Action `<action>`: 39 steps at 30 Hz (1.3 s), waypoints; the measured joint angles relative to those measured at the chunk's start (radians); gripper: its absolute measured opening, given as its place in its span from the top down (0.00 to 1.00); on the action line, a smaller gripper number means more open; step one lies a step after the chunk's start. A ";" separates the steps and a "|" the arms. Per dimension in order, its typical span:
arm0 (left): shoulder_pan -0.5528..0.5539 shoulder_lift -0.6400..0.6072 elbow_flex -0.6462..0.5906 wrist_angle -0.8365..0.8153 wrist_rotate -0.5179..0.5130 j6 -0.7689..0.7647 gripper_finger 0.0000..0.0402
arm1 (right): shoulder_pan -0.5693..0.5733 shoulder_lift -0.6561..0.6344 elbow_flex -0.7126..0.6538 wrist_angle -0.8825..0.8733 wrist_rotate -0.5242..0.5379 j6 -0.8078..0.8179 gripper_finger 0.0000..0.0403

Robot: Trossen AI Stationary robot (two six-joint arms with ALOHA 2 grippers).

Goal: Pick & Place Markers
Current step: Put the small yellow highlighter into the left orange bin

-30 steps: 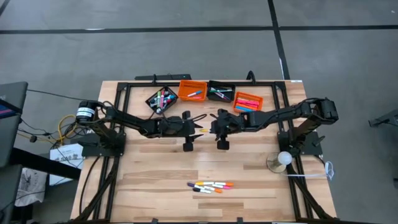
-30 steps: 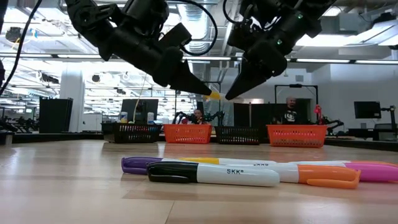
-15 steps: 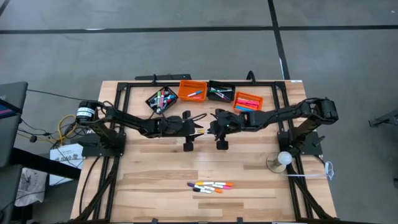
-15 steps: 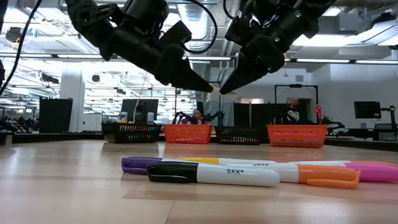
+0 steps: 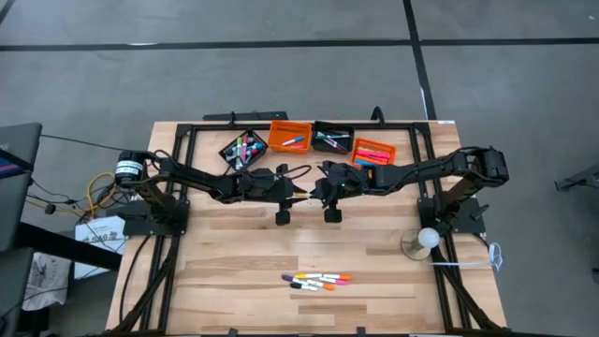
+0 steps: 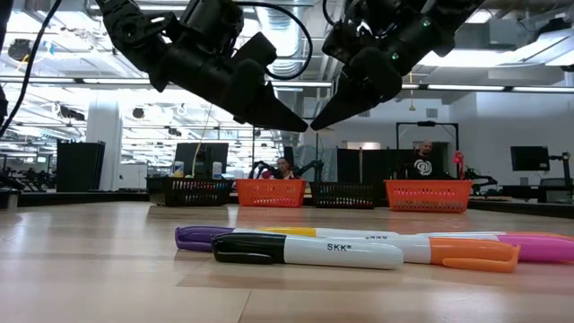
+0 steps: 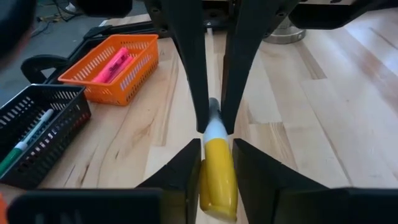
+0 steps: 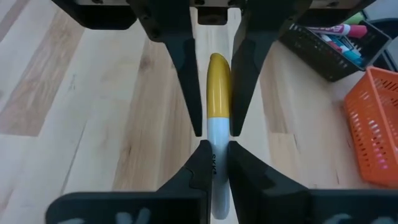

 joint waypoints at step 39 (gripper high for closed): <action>0.367 -0.018 0.000 -0.034 -0.072 0.090 0.84 | -0.007 -0.145 0.001 -0.180 0.218 -0.026 0.45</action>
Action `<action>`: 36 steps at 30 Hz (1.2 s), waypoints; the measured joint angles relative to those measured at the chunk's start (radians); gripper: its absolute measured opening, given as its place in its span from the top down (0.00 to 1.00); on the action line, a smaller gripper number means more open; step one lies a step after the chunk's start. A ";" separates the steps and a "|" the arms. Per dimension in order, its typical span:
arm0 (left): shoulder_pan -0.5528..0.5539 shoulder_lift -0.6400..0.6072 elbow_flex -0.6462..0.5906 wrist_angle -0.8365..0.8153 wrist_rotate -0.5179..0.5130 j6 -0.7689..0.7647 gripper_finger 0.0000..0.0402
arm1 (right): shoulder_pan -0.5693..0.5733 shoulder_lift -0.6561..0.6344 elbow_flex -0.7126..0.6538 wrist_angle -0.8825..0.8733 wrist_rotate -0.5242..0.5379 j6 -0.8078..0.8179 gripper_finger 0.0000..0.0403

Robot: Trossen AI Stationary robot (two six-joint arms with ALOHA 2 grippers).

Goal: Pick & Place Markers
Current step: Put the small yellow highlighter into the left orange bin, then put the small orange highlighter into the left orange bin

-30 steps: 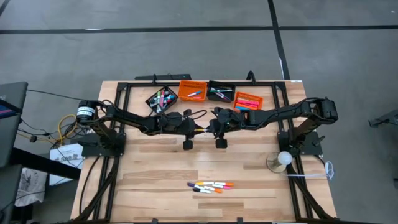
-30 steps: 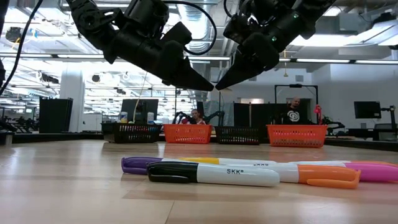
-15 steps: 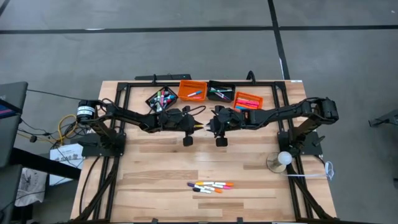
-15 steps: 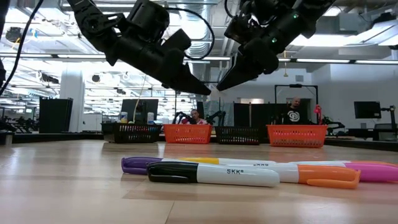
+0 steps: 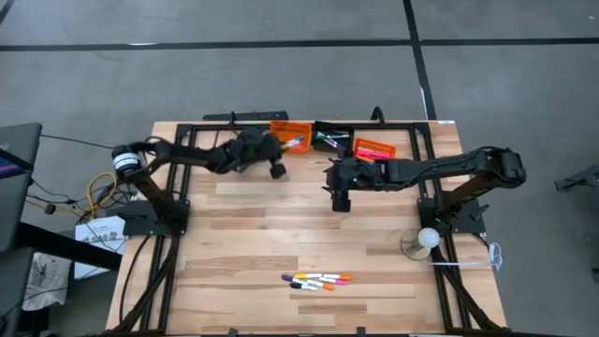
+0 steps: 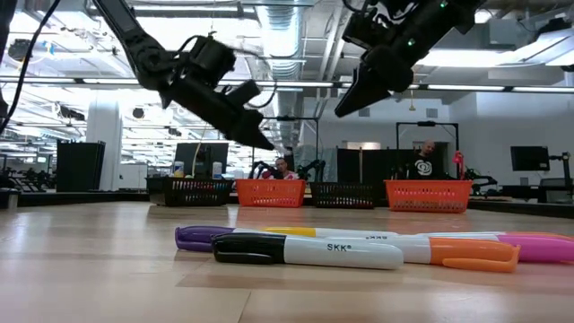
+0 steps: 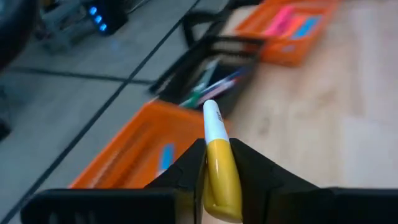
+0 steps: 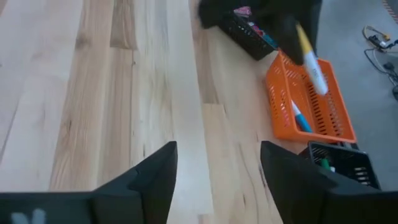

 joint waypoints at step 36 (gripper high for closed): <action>-0.217 -0.244 -0.069 -0.244 0.155 -0.222 0.69 | 0.250 0.014 -0.127 -0.107 -0.210 0.407 0.50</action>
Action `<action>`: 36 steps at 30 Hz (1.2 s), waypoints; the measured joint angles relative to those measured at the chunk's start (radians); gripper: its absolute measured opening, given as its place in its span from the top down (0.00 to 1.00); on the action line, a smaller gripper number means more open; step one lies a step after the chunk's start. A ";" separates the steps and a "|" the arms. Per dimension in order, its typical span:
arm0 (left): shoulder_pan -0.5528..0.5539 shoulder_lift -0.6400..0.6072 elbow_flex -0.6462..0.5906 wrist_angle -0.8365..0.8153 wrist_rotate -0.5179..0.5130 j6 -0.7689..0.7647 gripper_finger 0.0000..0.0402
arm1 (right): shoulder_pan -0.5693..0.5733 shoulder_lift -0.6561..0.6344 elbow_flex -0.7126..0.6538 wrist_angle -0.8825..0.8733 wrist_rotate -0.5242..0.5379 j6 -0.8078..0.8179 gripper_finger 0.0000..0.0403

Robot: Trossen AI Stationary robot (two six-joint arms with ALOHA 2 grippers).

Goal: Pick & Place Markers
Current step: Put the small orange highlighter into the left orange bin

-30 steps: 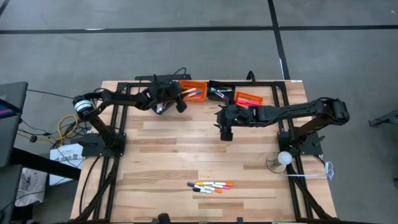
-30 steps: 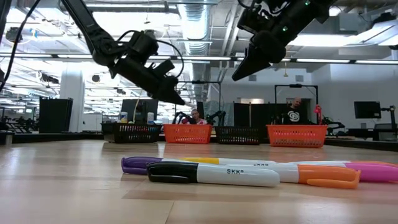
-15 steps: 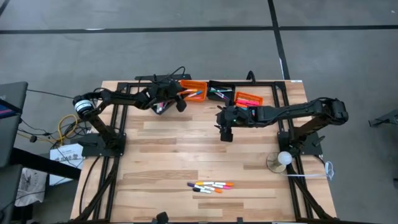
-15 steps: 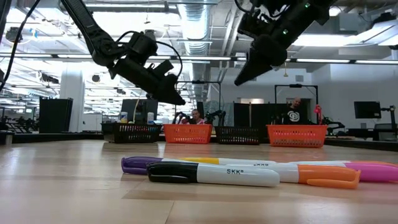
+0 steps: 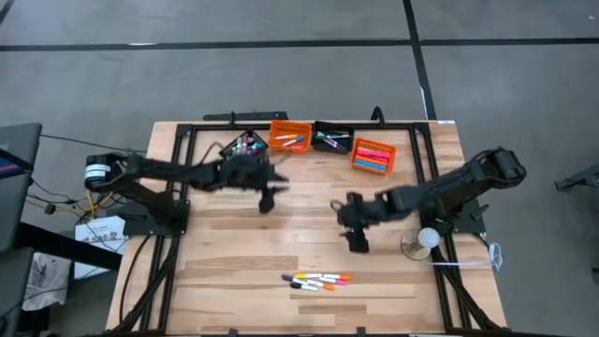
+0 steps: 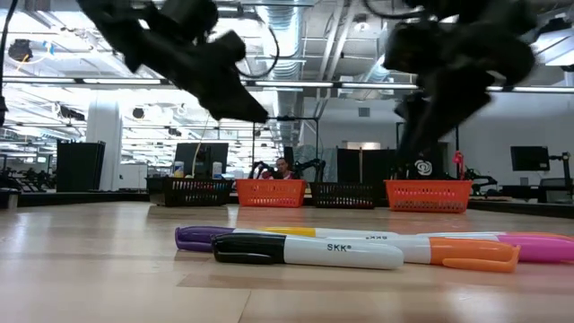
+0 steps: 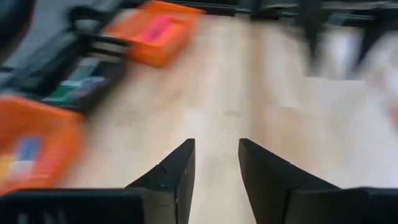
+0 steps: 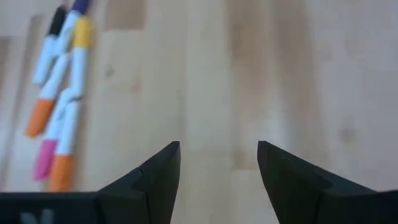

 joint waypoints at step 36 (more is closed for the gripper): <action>-0.656 0.179 -0.070 0.255 -0.384 -0.427 0.68 | 0.547 0.373 0.018 0.271 0.332 0.525 0.48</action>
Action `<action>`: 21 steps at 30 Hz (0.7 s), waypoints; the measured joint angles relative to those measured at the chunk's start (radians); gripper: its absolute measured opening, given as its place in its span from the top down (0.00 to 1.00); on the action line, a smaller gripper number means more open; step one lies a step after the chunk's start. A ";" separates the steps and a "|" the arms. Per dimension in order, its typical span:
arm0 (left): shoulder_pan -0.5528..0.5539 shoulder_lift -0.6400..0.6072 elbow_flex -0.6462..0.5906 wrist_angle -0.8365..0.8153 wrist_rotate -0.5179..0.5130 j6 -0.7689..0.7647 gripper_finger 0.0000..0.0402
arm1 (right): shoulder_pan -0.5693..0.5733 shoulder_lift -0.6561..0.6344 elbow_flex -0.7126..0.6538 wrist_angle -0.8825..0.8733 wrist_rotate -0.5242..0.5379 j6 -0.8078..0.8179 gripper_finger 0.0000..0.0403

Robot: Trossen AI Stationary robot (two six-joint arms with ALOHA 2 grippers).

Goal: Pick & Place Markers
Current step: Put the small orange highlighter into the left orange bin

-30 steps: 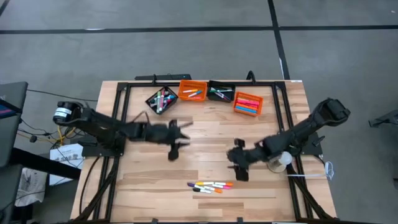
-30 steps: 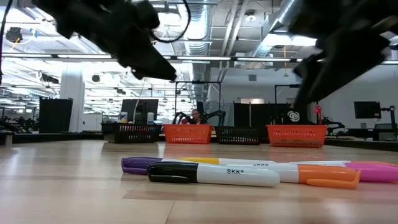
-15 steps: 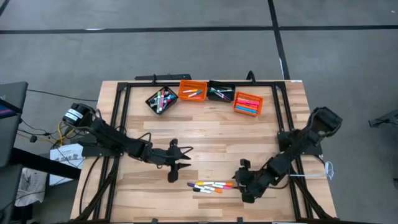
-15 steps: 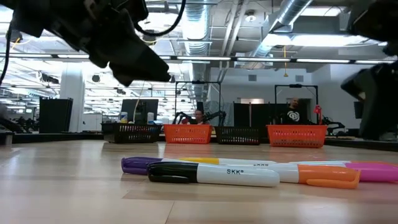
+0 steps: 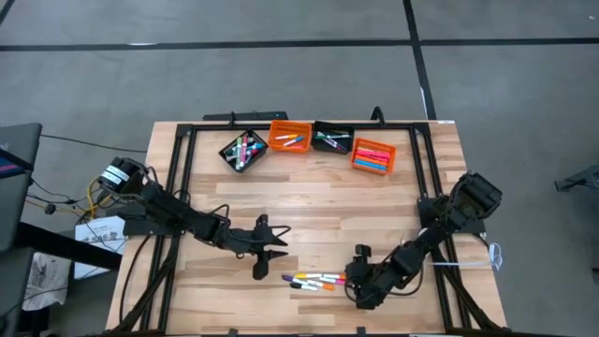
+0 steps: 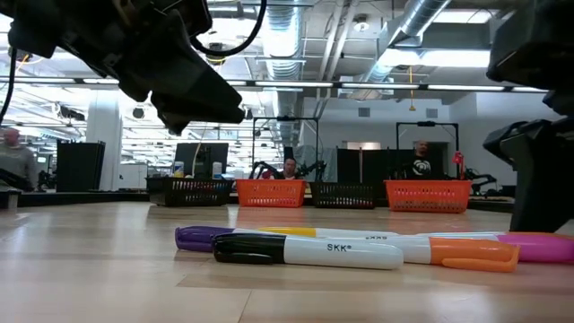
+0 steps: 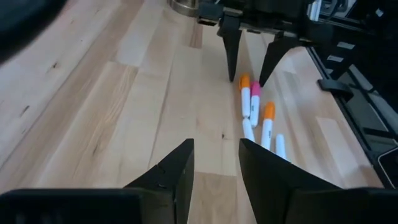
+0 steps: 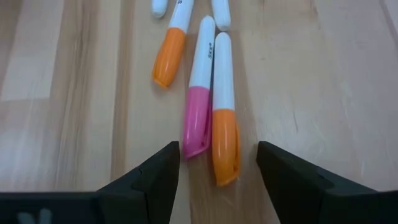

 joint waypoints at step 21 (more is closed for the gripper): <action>0.000 0.000 0.000 0.019 0.000 -0.015 0.68 | -0.027 -0.003 0.003 -0.018 -0.011 -0.051 0.82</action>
